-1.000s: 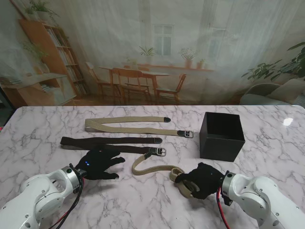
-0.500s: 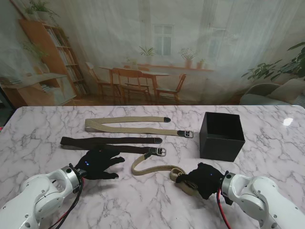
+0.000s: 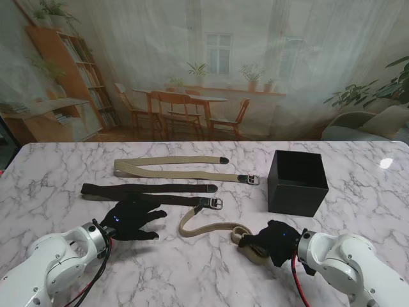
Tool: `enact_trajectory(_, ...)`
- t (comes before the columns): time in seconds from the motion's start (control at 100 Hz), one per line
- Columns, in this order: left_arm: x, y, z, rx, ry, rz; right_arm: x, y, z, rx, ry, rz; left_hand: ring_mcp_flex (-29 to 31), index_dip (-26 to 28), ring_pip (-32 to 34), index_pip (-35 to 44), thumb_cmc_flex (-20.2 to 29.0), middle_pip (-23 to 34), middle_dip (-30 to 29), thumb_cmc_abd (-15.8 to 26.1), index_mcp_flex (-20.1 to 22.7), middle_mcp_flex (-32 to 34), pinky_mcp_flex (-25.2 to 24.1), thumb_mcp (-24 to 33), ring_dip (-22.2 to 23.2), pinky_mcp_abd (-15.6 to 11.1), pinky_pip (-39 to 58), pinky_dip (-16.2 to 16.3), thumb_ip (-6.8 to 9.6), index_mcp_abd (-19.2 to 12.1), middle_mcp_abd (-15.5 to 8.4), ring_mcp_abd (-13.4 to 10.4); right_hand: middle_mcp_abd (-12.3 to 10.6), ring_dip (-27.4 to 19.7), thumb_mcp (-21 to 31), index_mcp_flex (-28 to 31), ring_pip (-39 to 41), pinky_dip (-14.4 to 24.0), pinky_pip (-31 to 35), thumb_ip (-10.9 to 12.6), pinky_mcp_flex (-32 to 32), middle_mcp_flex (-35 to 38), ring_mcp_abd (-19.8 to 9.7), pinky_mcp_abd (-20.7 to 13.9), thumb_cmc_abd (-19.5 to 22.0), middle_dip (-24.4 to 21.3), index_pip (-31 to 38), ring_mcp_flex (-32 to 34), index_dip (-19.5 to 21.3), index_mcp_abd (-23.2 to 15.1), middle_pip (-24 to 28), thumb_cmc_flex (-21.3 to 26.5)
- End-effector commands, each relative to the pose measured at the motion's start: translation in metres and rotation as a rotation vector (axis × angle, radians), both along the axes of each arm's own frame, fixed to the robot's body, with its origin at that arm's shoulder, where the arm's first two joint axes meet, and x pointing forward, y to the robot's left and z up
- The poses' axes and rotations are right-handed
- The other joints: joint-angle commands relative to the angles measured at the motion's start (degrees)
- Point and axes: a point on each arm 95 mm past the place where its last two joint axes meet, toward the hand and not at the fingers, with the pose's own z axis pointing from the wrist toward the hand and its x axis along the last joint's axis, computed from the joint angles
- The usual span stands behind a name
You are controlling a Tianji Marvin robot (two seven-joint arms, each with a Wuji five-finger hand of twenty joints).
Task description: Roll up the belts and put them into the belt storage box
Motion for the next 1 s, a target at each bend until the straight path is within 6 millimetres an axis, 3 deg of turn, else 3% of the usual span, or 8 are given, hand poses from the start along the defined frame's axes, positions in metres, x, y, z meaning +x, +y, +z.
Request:
enact_trajectory(0.0, -0.001, -0.001, -0.002, 0.01, 0.01, 0.001, -0.006, -0.003, -0.011, -0.033, 0.028, 0.001, -0.2, 0.4, -1.0, 0.5, 1.3, 0.0, -0.2, 2.8, 1.2, -1.0, -0.9, -1.0, -0.1, 1.7, -1.7, -0.7, -1.27, 1.3, 0.5, 0.4, -7.4, -0.9, 4.8, 0.9, 0.5, -0.9, 1.2, 0.4, 0.5, 0.7, -6.0, -1.5, 2.1, -0.8, 8.6, 1.8, 0.2, 13.7, -1.8, 4.7)
enact_trajectory(0.17, -0.001, 0.0, -0.002, 0.01, 0.01, 0.001, -0.006, -0.003, -0.013, -0.071, -0.002, 0.024, -0.2, 0.4, -1.0, 0.6, 1.3, 0.0, -0.2, 2.8, 1.3, -1.0, -0.9, -1.0, -0.1, 1.8, -1.7, -0.7, -1.27, 1.3, 0.4, 0.3, -20.2, -0.4, 1.9, -1.3, 2.0, -0.2, 4.1, -0.6, 3.3, 2.3, -11.3, -6.4, 5.1, -0.7, 10.3, 2.9, 2.1, 3.4, -1.5, 6.8)
enact_trajectory(0.33, -0.001, 0.0, -0.002, 0.008, 0.007, 0.003, -0.005, -0.002, -0.018, -0.066, -0.033, 0.021, -0.2, 0.4, -1.0, 0.6, 1.3, 0.0, -0.2, 2.8, 1.3, -1.0, -0.9, -1.0, -0.1, 1.8, -1.7, -0.7, -1.27, 1.2, 0.5, 0.3, -22.5, 0.1, -12.6, 5.7, 4.2, -0.1, 6.2, -2.6, 5.8, 8.6, -10.9, -6.6, 5.1, -0.2, 10.7, 6.4, 6.3, -3.3, 0.0, -2.6)
enact_trajectory(0.44, -0.002, 0.0, -0.002, 0.009, 0.008, 0.004, -0.005, 0.0, -0.022, -0.032, -0.056, 0.013, -0.2, 0.4, -1.0, 0.6, 1.4, 0.0, -0.3, 2.9, 1.3, -1.1, -1.0, -0.9, -0.1, 1.8, -1.7, -0.7, -1.26, 1.3, 0.5, 0.3, -19.6, 2.7, -15.0, 13.1, 6.8, 0.4, 7.1, -3.3, 5.8, 10.5, -8.3, -4.7, 3.7, 2.9, 12.9, 9.3, 7.9, -10.0, 5.8, -8.5)
enact_trajectory(0.5, -0.002, 0.0, -0.002, 0.01, 0.008, 0.005, -0.006, 0.0, -0.024, -0.016, -0.061, 0.002, -0.2, 0.4, -1.0, 0.6, 1.3, 0.0, -0.3, 2.8, 1.3, -1.1, -0.9, -1.0, -0.1, 1.8, -1.7, -0.7, -1.28, 1.3, 0.5, 0.3, -13.3, 5.4, -16.6, 16.0, 7.8, 1.3, 6.9, -3.4, 4.8, 7.5, -5.4, -2.2, 4.4, 6.1, 14.6, 9.3, 10.0, -13.8, 11.1, -10.2)
enact_trajectory(0.57, -0.002, 0.0, -0.002, 0.009, 0.008, 0.005, -0.006, 0.0, -0.026, -0.007, -0.067, -0.008, -0.2, 0.4, -1.0, 0.6, 1.3, 0.0, -0.3, 2.9, 1.3, -1.2, -0.9, -1.0, -0.1, 1.8, -1.7, -0.7, -1.27, 1.3, 0.5, 0.3, -9.7, 8.1, -19.8, 17.8, 8.4, 3.0, 6.2, -9.8, 3.6, 4.3, -3.4, 1.1, 4.0, 10.0, 19.4, 8.6, 8.1, -18.3, 15.3, -11.3)
enact_trajectory(0.66, -0.002, 0.0, -0.002, 0.008, 0.008, 0.005, -0.007, 0.001, -0.028, 0.011, -0.059, -0.03, -0.3, 0.4, -1.0, 0.5, 1.2, 0.0, -0.3, 3.0, 1.2, -1.3, -1.0, -1.0, -0.1, 1.7, -1.7, -0.7, -1.28, 1.2, 0.5, 0.2, -6.2, 8.8, -22.5, 19.0, 7.3, 4.2, 5.1, -11.5, 2.8, -3.9, -1.9, 5.3, 3.1, 10.8, 25.6, 5.6, 8.9, -21.7, 15.5, -12.4)
enact_trajectory(0.99, -0.002, 0.0, -0.003, 0.006, 0.008, 0.005, -0.009, 0.003, -0.031, 0.048, -0.016, -0.078, -0.3, 0.4, -1.0, 0.6, 1.3, 0.0, -0.3, 3.1, 1.3, -1.3, -1.0, -1.0, -0.1, 1.7, -1.7, -0.7, -1.3, 1.2, 0.5, 0.3, 6.2, 1.4, -21.7, 21.8, 0.7, 2.4, -0.7, -11.2, 0.4, -23.8, 5.7, 12.2, 1.4, 6.3, 34.9, -7.7, 1.6, -12.5, 13.2, -14.9)
